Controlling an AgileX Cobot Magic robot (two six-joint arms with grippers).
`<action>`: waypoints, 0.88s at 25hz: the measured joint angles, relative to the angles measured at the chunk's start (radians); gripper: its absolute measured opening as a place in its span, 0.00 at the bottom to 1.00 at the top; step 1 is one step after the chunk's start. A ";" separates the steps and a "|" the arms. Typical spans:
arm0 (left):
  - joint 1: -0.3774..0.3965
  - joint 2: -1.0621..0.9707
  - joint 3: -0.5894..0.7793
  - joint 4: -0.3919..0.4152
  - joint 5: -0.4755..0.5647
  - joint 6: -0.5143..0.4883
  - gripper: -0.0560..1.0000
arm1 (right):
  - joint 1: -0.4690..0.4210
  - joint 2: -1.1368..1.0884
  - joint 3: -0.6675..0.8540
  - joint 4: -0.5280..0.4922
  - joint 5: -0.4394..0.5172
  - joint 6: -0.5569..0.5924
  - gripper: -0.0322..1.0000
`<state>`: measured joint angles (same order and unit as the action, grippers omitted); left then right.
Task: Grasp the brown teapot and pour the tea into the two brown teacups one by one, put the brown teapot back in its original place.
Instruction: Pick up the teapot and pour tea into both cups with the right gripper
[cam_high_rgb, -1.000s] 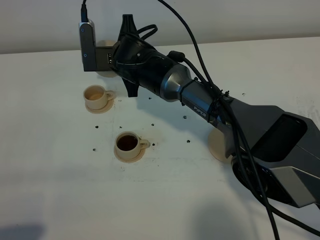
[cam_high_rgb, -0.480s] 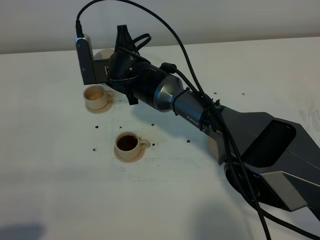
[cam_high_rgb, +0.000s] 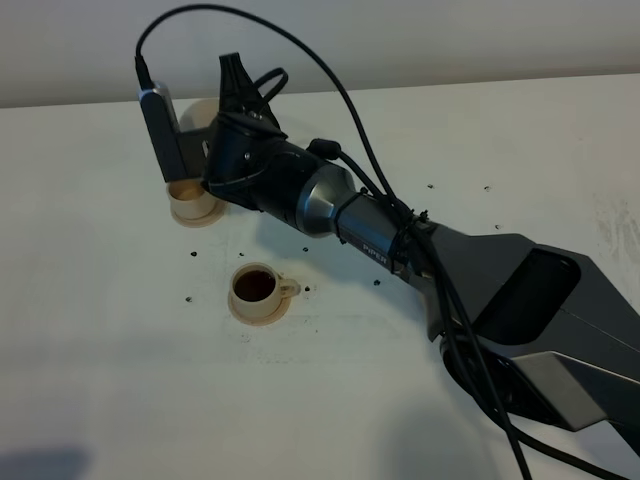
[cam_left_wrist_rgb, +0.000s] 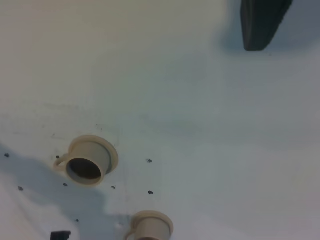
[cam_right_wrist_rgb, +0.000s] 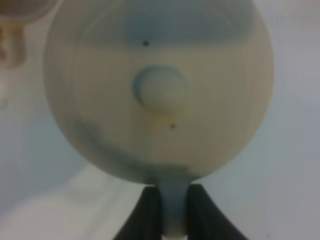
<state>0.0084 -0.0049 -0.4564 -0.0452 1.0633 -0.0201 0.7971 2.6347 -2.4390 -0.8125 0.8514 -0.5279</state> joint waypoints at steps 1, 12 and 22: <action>0.000 0.000 0.000 0.000 0.000 0.000 0.57 | 0.000 0.005 0.000 -0.003 0.005 0.000 0.14; 0.000 0.000 0.000 0.000 0.000 0.000 0.57 | 0.003 0.010 0.000 -0.071 0.021 -0.042 0.14; 0.000 0.000 0.000 0.000 0.000 0.000 0.57 | 0.014 0.010 0.000 -0.114 0.031 -0.100 0.14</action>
<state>0.0084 -0.0049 -0.4564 -0.0452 1.0633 -0.0201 0.8115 2.6443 -2.4390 -0.9263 0.8822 -0.6282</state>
